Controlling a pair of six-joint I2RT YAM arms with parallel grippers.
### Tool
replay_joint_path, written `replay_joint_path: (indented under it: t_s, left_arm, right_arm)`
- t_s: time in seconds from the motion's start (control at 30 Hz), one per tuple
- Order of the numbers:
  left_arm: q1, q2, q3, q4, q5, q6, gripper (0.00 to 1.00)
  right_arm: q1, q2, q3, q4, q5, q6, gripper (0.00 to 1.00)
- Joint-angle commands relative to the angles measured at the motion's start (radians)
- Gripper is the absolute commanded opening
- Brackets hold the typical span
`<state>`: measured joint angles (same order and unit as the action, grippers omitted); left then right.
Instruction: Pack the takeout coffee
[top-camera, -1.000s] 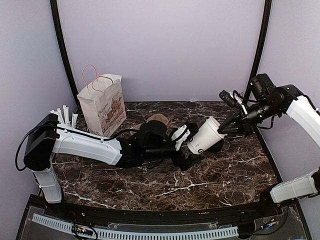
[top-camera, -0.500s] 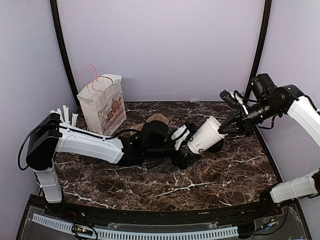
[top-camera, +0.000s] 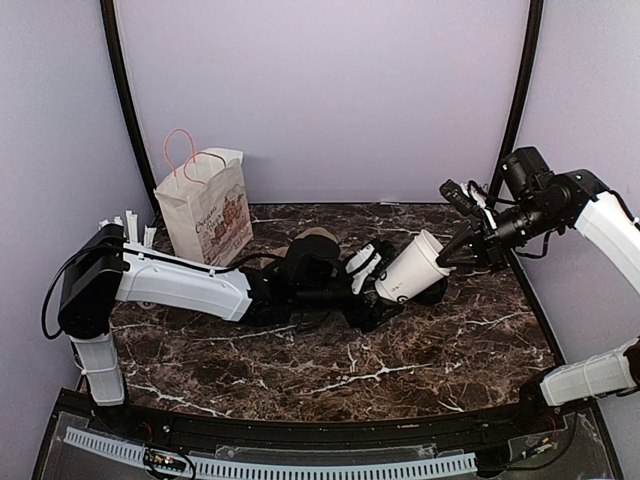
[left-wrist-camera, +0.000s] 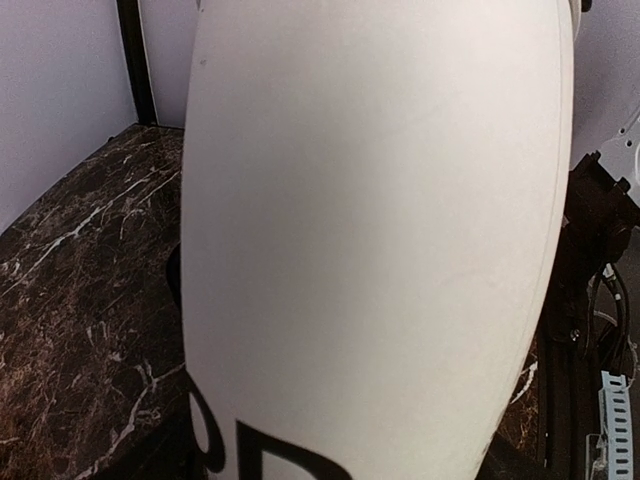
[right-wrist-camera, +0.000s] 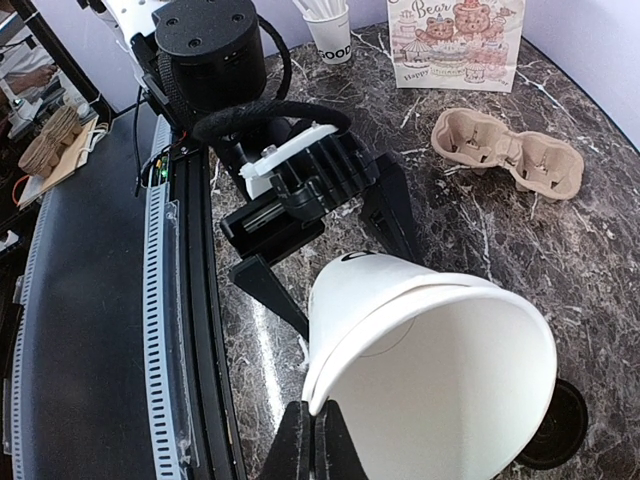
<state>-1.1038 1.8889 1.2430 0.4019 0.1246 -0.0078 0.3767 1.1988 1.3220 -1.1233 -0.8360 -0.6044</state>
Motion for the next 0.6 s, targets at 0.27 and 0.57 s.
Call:
replay_joint_path:
  t_s: [0.27, 0.57]
  left_arm:
    - [0.001, -0.001, 0.011, 0.005, 0.018, 0.03, 0.76]
    - [0.001, 0.003, 0.01, 0.005, -0.019, 0.066, 0.83]
  right_arm:
    - [-0.005, 0.005, -0.006, 0.012, -0.008, -0.001, 0.0]
    - [-0.004, 0.015, -0.003, 0.013, -0.011, 0.0, 0.0]
